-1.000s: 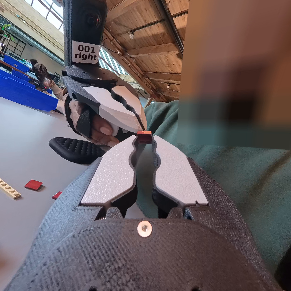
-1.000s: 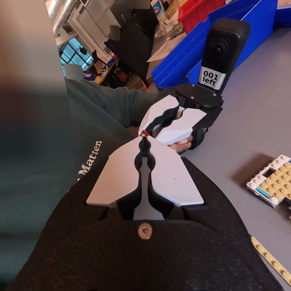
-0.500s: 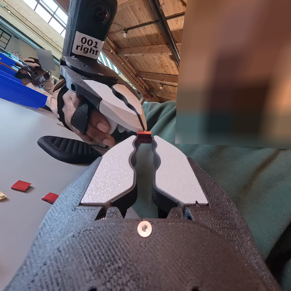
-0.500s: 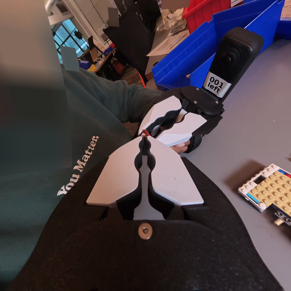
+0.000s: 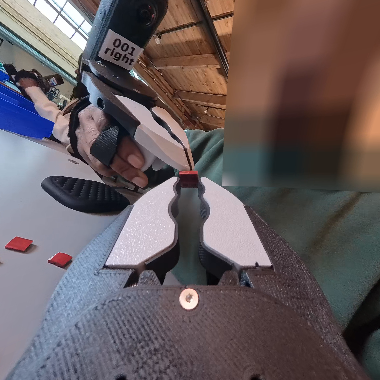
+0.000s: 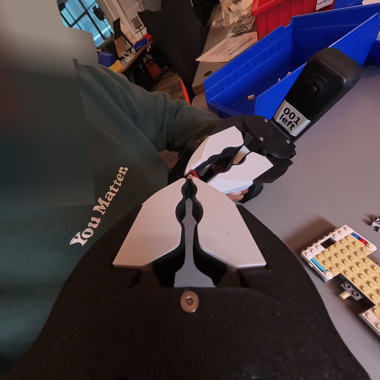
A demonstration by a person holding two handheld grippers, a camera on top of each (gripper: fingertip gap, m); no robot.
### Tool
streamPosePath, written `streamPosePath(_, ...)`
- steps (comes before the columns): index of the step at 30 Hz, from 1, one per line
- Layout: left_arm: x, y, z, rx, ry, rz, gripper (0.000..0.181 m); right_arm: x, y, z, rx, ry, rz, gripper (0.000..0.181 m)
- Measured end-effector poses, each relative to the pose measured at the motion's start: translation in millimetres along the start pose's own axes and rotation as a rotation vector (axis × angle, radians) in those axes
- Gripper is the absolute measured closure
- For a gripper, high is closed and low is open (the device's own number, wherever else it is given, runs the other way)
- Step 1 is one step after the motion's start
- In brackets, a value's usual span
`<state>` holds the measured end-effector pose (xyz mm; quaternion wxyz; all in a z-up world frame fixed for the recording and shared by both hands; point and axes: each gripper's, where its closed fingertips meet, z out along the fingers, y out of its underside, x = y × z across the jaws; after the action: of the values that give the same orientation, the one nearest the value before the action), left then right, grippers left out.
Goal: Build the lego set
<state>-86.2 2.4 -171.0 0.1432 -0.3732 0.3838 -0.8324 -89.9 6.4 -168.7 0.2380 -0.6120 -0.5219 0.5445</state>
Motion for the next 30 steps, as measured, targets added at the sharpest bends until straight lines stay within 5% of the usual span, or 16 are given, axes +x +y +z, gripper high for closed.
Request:
streamPosePath(22,-1.7,-13.5,-8.7,0.072,-0.032,0.022,0.165,-4.1,-9.3,-7.6,-0.036,0.071,-0.141,0.181)
streamPosePath(30,11.3,-27.5,-12.2,0.168,0.057,0.007,0.165,-1.5,-29.6,-7.6,0.173,-0.06,0.027,0.181)
